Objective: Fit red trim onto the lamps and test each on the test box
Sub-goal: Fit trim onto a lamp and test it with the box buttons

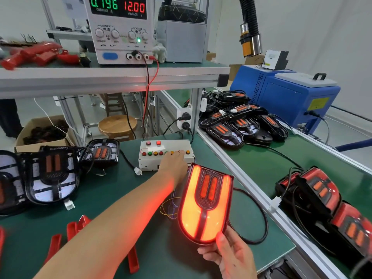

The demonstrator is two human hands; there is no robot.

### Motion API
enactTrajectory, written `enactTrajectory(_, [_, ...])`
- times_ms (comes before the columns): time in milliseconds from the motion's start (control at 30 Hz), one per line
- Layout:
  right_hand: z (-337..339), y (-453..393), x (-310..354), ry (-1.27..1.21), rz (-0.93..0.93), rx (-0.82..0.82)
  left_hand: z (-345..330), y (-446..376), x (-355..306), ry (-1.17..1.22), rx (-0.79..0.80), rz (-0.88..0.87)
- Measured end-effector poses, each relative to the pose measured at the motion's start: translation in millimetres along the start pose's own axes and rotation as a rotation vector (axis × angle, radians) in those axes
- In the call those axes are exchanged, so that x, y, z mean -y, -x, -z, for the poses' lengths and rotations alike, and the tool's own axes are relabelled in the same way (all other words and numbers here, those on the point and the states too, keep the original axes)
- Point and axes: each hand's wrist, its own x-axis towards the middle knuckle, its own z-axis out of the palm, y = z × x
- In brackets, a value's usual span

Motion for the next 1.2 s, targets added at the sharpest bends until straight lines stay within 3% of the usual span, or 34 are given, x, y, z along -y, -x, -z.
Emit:
enactTrajectory(133, [-0.4,1.7,1.5,0.016,0.01,0.034,3.4,12.0,1.7,0.232,-0.097,0.012])
enactTrajectory(300, [1.5,2.5,4.0,0.046,0.008,0.06,10.7,60.3,3.8,1.184,-0.346,0.285])
enactTrajectory(433, [1.1,2.2,5.1,0.064,0.001,0.05,19.9,118.0,-3.9,1.569,-0.38,0.32])
enactTrajectory(633, [1.1,7.6,7.8,0.085,0.013,0.072,10.6,171.1,-31.5,1.741,-0.171,0.418])
enactTrajectory(800, [-3.3,19.0,15.7,0.248,0.063,0.141,14.5,193.0,-51.0,1.929,-0.047,0.481])
enactTrajectory(900, [-10.2,30.1,21.1,0.352,0.122,0.19,13.4,204.1,-62.2,1.982,-0.118,0.589])
enactTrajectory(1067, [-17.7,42.5,25.8,0.481,0.085,0.315,5.3,224.5,-67.0,1.879,-0.365,1.012])
enactTrajectory(1133, [-14.5,51.8,23.4,0.598,0.109,0.403,2.8,234.1,-62.0,1.839,-0.343,1.042])
enactTrajectory(1200, [-8.2,60.9,17.1,0.68,0.204,0.327,5.5,243.9,-56.7,1.775,-0.254,1.003])
